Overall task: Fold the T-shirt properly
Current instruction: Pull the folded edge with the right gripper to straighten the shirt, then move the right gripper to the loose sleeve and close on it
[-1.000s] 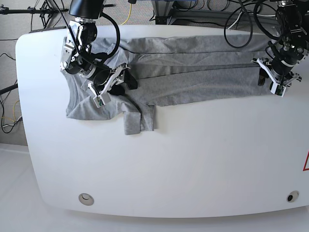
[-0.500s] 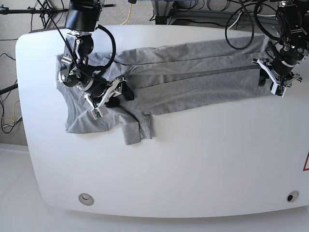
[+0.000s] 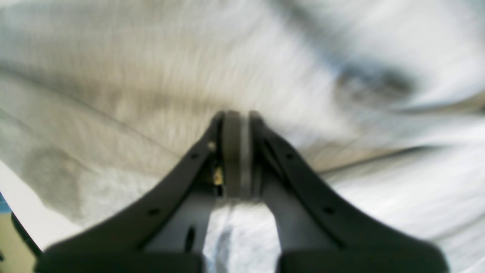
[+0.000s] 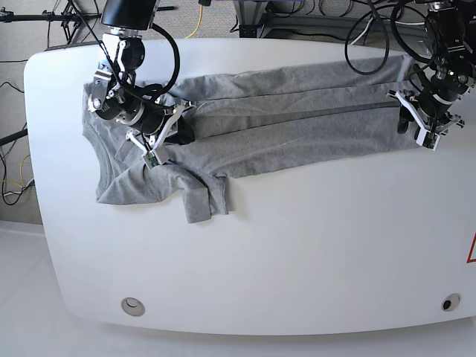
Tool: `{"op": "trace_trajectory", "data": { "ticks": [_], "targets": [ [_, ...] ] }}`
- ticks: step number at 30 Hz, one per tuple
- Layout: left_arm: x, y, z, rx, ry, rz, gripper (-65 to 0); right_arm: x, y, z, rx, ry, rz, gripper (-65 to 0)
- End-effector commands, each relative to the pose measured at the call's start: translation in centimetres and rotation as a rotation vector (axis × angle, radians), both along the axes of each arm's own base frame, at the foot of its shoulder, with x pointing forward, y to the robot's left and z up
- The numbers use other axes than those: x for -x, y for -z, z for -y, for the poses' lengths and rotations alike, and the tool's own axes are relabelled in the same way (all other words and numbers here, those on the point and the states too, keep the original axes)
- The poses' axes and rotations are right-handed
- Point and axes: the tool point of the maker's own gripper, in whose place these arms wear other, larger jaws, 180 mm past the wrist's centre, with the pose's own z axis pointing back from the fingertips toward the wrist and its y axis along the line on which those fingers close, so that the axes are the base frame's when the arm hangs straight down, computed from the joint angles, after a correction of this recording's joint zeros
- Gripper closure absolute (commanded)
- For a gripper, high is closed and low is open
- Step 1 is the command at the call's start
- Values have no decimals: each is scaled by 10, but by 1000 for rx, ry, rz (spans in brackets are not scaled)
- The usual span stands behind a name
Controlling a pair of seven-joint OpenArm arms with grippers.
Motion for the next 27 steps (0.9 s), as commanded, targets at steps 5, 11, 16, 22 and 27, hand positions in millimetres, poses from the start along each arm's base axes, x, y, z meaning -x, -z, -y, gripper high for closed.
{"op": "trace_trajectory", "data": {
  "ticks": [5,11,16,22,27],
  "targets": [
    [0,10,15,45,-11,-13,-218,-4,-3,-6,-19,-9,12,-76],
    [12,23,22,62,-22,-78,-217,-2,-12,-5,13,-24,22,-76],
    [15,26,25,60,-4,-99,-217,-9,-30,-2,34,-26,77,-76],
    [13,19,19,48,-15,-78,-217,-23,-73,2,82,-32,217,-76],
    [7,-2,6,18,-38,-21,-217,-37,-104,4,122,-40,299,-77]
  ]
}}
